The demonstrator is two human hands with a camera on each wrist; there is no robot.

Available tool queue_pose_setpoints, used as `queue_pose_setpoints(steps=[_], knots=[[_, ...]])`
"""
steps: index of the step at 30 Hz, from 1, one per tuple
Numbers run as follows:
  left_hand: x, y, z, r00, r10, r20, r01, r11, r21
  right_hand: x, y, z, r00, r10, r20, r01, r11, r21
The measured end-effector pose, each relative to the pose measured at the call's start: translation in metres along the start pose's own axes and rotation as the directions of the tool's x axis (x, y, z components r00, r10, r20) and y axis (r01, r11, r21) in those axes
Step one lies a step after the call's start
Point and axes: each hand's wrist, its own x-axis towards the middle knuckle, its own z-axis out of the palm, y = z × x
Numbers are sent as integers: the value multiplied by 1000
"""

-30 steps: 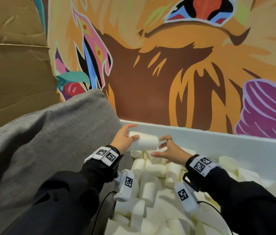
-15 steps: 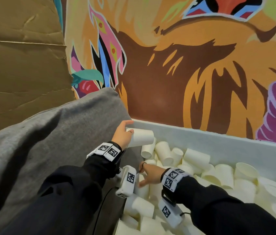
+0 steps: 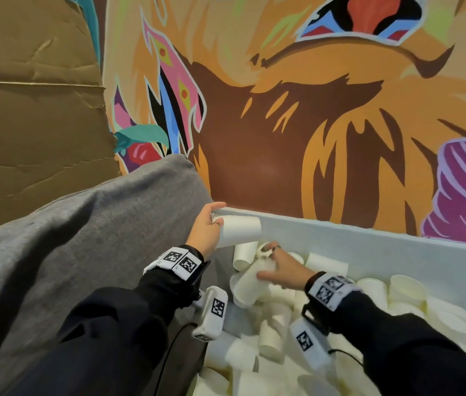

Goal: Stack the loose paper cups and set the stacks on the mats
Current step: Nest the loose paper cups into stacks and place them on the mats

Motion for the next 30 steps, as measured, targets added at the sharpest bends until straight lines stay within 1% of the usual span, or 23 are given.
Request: queue_pose_setpoints(steps=[3,6,9,12,14,15,17,19,22,24,26,28,30], knots=[[0,2,4,1000,8,-11,-8,1000,-18,-13,2,-40,984,89,-153,-47,965,259],[0,5,9,1000,-3,-26,2,1000,-24,-25,2,-66,951,160,-266,-25,893,449],[0,9,14,999,-10,-44,8,999,-40,-29,2,-74,922,183,-341,10,870,493],[2,12,17,998,4,-70,-8,999,-49,-30,3,-74,873,211,-440,48,860,508],[2,13,18,998,-6,-60,2,998,-57,-30,0,-75,849,229,-476,74,840,537],[2,12,19,999,-19,-42,16,998,-64,-29,-2,-74,850,236,-471,85,821,564],[2,13,21,999,-46,18,47,995,-87,-28,-11,-71,871,237,-431,97,777,622],[-1,17,23,995,-57,77,67,989,-130,-27,-22,-67,906,220,-362,84,745,662],[-5,26,27,989,-70,133,98,971,-217,-25,-35,-56,957,167,-238,53,706,706],[-5,29,30,991,-40,130,64,982,-179,-24,-40,-50,976,116,-182,47,707,705],[-5,28,30,992,2,128,13,992,-122,-23,-37,-47,982,98,-160,45,703,710],[-4,25,28,991,13,132,-2,996,-87,-20,-25,-43,977,150,-149,2,697,717],[-4,22,23,993,2,119,7,997,-77,-19,-7,-34,962,256,-91,-133,737,662]])
